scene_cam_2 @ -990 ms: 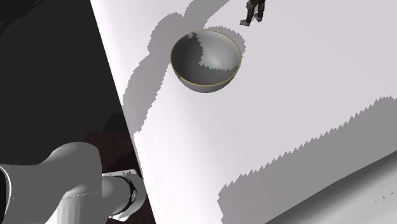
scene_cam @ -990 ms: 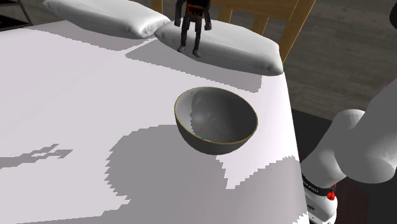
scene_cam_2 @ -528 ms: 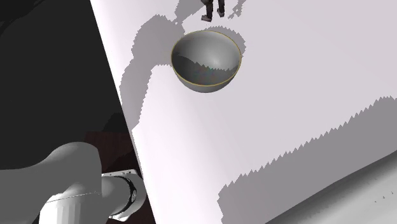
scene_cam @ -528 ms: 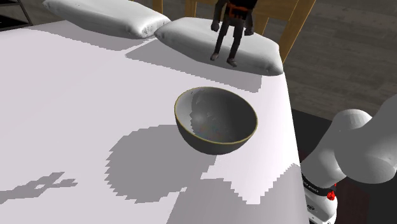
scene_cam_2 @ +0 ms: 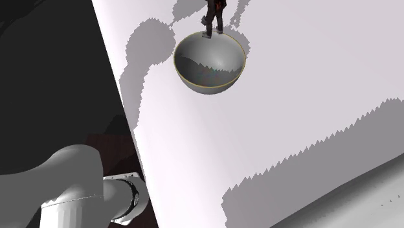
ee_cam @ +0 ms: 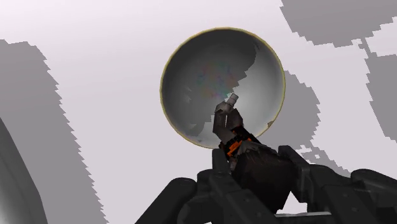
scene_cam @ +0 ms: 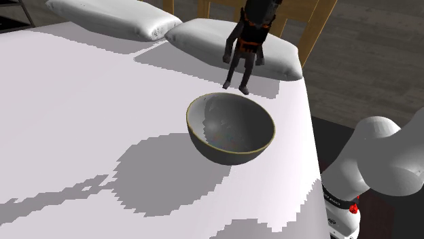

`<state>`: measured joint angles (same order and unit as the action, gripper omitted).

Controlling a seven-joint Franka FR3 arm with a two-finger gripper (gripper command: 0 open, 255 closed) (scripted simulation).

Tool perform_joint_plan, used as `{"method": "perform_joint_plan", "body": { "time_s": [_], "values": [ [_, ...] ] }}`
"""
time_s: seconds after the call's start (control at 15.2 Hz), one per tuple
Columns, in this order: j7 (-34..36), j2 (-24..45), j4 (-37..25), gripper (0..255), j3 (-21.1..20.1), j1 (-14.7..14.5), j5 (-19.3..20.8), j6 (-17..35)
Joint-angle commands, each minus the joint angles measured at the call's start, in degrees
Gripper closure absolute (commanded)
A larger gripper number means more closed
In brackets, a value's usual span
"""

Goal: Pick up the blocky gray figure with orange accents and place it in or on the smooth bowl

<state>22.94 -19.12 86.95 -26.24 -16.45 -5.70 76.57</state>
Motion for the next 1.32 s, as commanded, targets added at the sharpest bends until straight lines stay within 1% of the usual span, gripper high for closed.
{"method": "perform_joint_plan", "body": {
  "time_s": [0.0,0.73,1.19,1.25],
  "values": [
    [-0.36,-1.18,2.91,255,0.31,-0.13,-0.41,1.83],
    [-1.64,-6.19,16.25,255,1.09,-0.96,-2.11,10.41],
    [-1.64,-6.19,16.25,255,1.09,-0.96,-2.11,10.41],
    [-1.64,-6.19,16.25,0,1.09,-0.96,-2.11,10.41]
  ]
}}
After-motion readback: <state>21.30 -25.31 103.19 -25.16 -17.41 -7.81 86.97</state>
